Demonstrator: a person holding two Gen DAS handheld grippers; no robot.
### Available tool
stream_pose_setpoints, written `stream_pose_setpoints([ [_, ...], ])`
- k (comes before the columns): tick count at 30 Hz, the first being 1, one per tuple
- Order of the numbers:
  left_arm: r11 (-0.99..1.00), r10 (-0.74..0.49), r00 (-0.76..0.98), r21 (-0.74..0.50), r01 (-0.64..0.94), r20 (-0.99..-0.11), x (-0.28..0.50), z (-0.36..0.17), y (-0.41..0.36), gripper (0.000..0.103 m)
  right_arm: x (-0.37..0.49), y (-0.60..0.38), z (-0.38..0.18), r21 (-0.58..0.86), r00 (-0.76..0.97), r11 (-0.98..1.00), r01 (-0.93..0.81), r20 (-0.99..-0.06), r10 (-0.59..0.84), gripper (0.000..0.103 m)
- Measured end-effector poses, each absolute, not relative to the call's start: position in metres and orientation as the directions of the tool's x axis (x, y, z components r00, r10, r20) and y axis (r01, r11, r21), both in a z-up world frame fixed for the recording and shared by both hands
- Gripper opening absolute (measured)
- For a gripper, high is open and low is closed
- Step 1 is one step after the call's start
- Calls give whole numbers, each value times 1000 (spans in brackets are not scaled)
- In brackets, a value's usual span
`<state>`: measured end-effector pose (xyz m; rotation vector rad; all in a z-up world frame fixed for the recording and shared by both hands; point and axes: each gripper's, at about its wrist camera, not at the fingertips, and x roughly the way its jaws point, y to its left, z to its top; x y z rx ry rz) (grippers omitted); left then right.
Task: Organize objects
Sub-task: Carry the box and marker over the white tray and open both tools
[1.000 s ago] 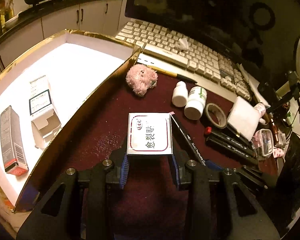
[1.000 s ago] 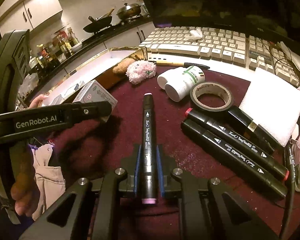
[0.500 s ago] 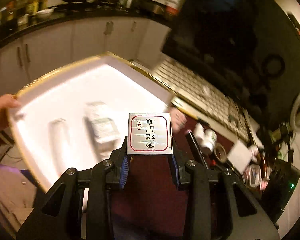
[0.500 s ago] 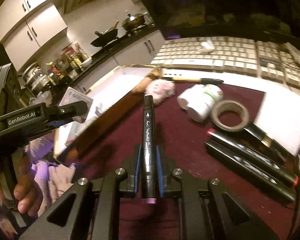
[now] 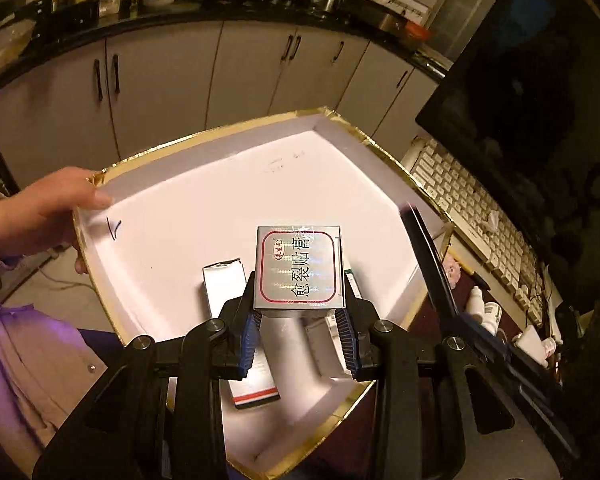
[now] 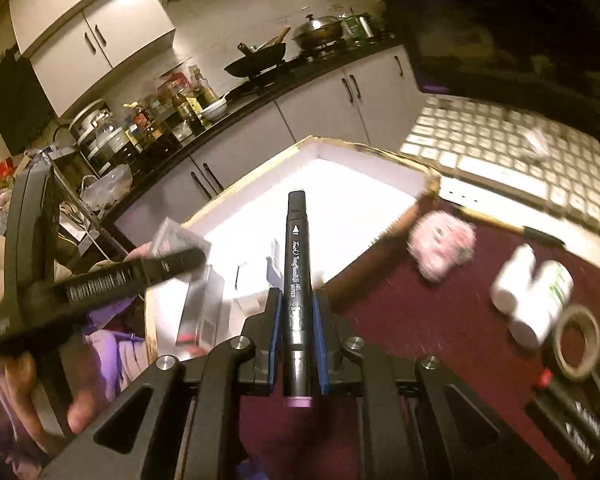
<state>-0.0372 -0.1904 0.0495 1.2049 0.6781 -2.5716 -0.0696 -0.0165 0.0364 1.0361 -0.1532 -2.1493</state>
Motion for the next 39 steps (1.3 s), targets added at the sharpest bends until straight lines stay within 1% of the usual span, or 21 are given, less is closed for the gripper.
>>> stream_pose_setpoints([
  [5,-877,-31,-610,-271,396,-792,-44,45,-192,34,-95,-48,32,379,-388,-735,563,-664,-640,13],
  [9,-899,-40,-570,-219,379,-821,-51,37,-185,34,-105,-65,28,335,-405,-751,569,-680,-611,13],
  [12,-910,-38,-552,-199,363,-833,-57,33,-178,34,-107,-72,17,302,-408,-761,574,-700,-586,14],
  [15,-914,-45,-538,-182,362,-842,-64,28,-175,34,-109,-75,9,301,-390,-757,581,-713,-583,13],
  [18,-913,-40,-520,-180,365,-853,-68,21,-178,34,-108,-78,11,255,-421,-768,588,-714,-560,14],
  [27,-916,-59,-527,-164,366,-848,-71,20,-176,34,-113,-79,9,253,-414,-759,600,-714,-565,13],
  [32,-904,-42,-563,-209,373,-826,-67,20,-179,35,-114,-75,8,295,-396,-751,590,-706,-588,14],
  [34,-907,-64,-578,-194,374,-813,-65,24,-177,37,-115,-74,8,306,-387,-745,593,-703,-597,15],
  [36,-919,-102,-607,-160,361,-788,-59,32,-173,37,-116,-70,9,333,-375,-736,589,-694,-614,15],
  [37,-919,-118,-619,-151,364,-776,-57,35,-173,37,-117,-68,10,356,-364,-725,589,-684,-632,17],
  [38,-917,-130,-634,-151,370,-763,-53,38,-174,40,-117,-66,10,380,-354,-716,586,-674,-648,20],
  [39,-914,-130,-643,-160,374,-755,-50,40,-177,44,-118,-63,11,396,-349,-711,581,-668,-657,29],
])
